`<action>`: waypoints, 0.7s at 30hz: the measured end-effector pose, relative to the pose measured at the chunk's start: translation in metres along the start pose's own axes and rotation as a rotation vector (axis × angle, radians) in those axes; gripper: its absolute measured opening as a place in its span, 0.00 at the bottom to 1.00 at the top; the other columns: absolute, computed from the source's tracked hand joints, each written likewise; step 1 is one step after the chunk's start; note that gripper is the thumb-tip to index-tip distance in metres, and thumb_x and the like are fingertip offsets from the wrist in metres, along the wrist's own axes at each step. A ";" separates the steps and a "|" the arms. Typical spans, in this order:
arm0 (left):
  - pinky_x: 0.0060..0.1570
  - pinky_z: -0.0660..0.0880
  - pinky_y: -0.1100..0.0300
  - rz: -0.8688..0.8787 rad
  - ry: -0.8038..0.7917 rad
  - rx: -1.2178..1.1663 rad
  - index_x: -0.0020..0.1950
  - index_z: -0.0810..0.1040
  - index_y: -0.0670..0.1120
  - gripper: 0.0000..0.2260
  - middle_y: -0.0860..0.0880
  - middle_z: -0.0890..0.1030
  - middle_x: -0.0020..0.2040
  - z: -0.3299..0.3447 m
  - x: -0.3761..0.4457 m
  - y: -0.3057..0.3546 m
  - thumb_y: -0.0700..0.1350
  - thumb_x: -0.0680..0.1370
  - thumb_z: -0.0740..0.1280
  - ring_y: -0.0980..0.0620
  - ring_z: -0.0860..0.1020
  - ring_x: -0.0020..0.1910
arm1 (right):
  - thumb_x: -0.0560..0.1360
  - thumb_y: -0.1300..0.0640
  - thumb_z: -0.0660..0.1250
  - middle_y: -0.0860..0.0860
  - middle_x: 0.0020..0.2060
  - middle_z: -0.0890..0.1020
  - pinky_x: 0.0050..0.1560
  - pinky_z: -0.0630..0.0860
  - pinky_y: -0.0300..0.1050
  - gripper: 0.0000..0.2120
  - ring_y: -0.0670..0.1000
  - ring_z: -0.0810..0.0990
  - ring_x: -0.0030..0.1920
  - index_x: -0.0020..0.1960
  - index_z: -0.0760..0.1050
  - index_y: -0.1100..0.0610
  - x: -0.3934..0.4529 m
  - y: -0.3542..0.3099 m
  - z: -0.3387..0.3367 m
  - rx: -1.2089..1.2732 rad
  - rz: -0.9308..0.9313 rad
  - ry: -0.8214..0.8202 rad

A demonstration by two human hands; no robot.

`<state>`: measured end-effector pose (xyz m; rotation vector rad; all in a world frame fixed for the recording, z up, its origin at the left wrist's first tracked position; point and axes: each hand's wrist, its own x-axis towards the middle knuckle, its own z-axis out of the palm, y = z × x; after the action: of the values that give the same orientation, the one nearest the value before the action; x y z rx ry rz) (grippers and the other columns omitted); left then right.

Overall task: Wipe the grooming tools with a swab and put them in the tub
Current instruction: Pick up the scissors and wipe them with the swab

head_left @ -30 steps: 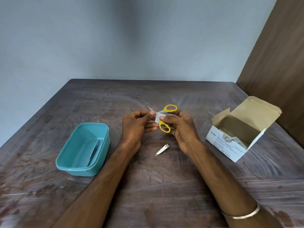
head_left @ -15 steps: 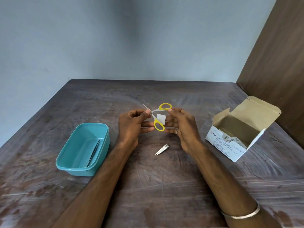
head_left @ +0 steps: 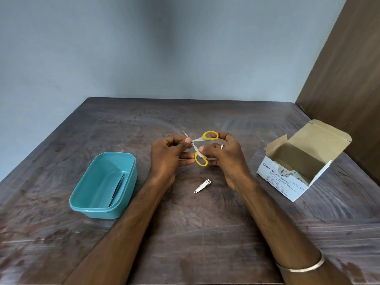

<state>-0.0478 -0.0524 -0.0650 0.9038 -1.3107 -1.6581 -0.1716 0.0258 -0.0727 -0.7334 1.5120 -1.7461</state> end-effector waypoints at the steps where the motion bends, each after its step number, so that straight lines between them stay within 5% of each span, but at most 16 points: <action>1: 0.29 0.81 0.59 -0.004 0.003 -0.004 0.46 0.80 0.37 0.04 0.42 0.81 0.39 0.000 0.000 0.000 0.38 0.77 0.70 0.51 0.82 0.27 | 0.70 0.68 0.75 0.57 0.40 0.86 0.39 0.81 0.48 0.22 0.53 0.85 0.37 0.60 0.73 0.58 0.000 0.000 0.000 -0.010 0.001 0.000; 8: 0.30 0.81 0.58 -0.018 0.036 -0.043 0.42 0.81 0.39 0.04 0.43 0.81 0.37 -0.002 0.004 -0.001 0.38 0.77 0.70 0.50 0.82 0.27 | 0.68 0.67 0.77 0.58 0.41 0.87 0.48 0.79 0.55 0.24 0.54 0.85 0.40 0.59 0.71 0.57 0.001 -0.001 -0.004 -0.054 0.001 0.001; 21: 0.30 0.82 0.57 -0.038 0.045 -0.059 0.44 0.80 0.38 0.04 0.43 0.81 0.39 -0.001 0.004 -0.003 0.38 0.77 0.70 0.49 0.82 0.28 | 0.68 0.67 0.77 0.54 0.37 0.87 0.43 0.80 0.50 0.28 0.51 0.85 0.37 0.62 0.68 0.56 0.001 0.002 -0.001 -0.054 -0.051 0.047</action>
<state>-0.0494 -0.0562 -0.0682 0.9309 -1.2152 -1.6867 -0.1726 0.0250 -0.0744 -0.7691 1.5905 -1.7777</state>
